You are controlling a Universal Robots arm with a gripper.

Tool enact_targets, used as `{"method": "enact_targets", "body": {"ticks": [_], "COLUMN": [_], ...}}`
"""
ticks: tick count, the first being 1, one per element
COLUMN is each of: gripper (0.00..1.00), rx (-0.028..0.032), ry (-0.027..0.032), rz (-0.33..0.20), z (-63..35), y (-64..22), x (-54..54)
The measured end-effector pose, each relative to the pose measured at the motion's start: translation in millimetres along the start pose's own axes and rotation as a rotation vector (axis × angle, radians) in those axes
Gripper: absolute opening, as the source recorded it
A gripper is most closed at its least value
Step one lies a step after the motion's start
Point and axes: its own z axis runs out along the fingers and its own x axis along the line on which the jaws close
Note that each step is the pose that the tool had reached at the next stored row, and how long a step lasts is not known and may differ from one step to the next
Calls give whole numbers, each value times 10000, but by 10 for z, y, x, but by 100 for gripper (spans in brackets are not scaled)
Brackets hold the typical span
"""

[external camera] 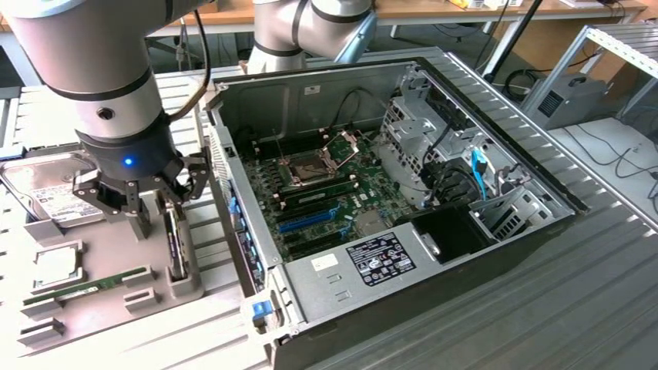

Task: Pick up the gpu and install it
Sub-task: 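Pick up the gpu and move the gpu toward the slot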

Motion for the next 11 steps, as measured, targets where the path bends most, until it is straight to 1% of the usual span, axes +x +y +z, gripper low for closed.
{"method": "enact_targets", "body": {"ticks": [8, 11], "gripper": [48, 48], "rx": [2, 0], "ry": [2, 0], "rz": [-1, 2], "z": [20, 48], "y": [-1, -2], "x": [-37, -41]}}
